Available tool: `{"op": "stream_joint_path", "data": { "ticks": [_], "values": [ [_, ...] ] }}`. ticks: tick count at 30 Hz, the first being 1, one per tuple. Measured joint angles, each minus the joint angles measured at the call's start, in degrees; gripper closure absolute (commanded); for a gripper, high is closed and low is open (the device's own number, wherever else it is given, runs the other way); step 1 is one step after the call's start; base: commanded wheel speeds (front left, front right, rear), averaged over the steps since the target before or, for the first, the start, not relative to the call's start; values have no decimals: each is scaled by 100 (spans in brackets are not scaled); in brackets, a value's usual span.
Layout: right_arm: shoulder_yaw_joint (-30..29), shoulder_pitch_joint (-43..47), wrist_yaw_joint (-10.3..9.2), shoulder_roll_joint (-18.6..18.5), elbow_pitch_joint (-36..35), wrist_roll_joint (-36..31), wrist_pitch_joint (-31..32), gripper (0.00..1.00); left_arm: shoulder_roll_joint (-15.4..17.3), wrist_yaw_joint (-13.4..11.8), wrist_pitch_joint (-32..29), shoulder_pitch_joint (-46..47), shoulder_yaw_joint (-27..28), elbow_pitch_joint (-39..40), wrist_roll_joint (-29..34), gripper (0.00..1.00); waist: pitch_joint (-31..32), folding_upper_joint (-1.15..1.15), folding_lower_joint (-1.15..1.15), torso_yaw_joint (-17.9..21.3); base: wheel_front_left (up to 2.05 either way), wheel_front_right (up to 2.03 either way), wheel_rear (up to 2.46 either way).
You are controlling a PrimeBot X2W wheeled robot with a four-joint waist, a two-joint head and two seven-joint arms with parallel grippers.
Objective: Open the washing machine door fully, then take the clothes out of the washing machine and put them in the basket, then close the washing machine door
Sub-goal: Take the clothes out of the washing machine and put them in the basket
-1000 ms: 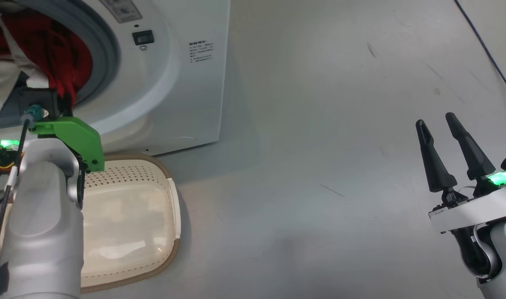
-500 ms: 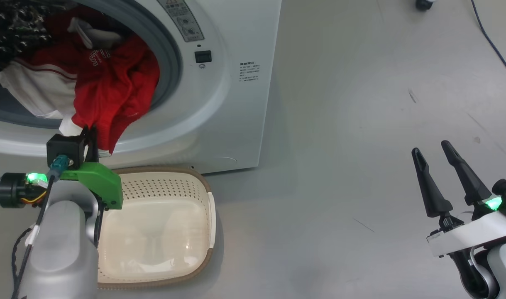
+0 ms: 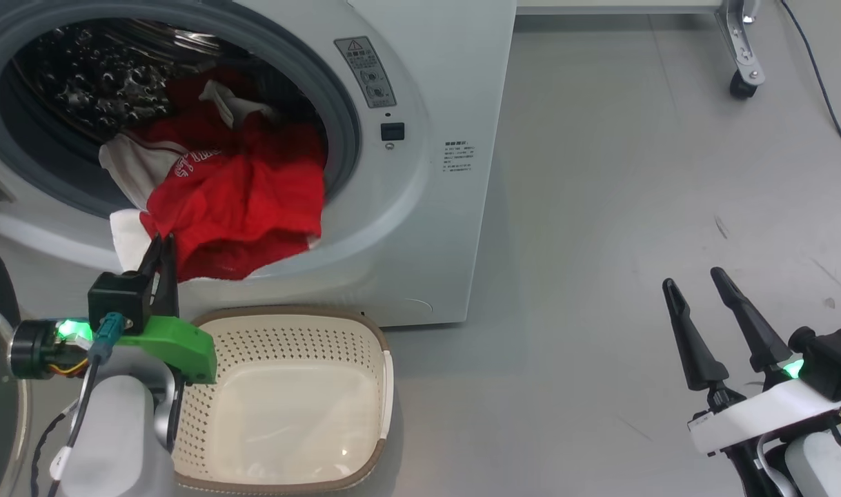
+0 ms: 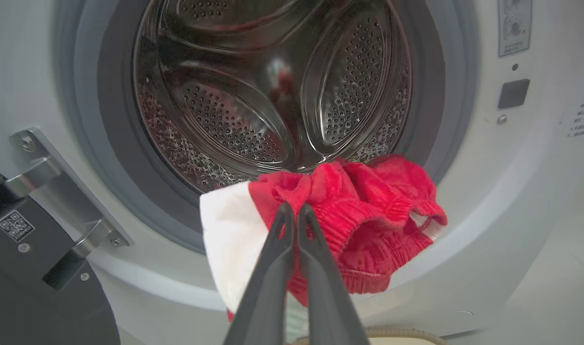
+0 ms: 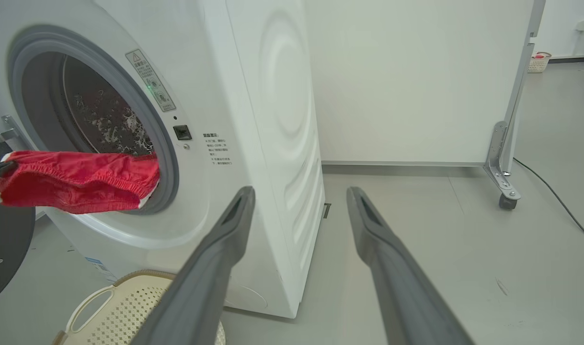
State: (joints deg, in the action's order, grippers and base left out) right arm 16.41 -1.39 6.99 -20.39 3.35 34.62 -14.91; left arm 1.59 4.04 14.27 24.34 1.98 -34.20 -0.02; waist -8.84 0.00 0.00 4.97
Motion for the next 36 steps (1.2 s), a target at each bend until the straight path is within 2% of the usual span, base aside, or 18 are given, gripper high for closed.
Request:
{"op": "stream_joint_path", "data": {
  "ticks": [8, 17, 31, 36],
  "values": [
    [37, 94, 0, 55, 8, -51, 0, 0, -3, -81, 18, -265, -69, 896, -76, 100, 184, 0, 0, -76, 0, 0, 0],
    [-52, 96, 0, 81, 2, -78, 0, 0, -3, -312, 19, -299, -109, 2465, -261, 100, 172, 0, 0, -57, 0, 0, 0],
    [-70, 96, 0, 169, -25, -100, 0, 0, 1, -635, 21, -817, -430, 3470, -452, 100, 115, 0, 0, -3, 0, 0, 0],
    [-70, 96, 0, 192, -36, -100, 0, 0, 7, -659, 49, -1140, -665, 3286, -579, 100, 103, 0, 0, 18, 0, 0, 0]
  ]
}}
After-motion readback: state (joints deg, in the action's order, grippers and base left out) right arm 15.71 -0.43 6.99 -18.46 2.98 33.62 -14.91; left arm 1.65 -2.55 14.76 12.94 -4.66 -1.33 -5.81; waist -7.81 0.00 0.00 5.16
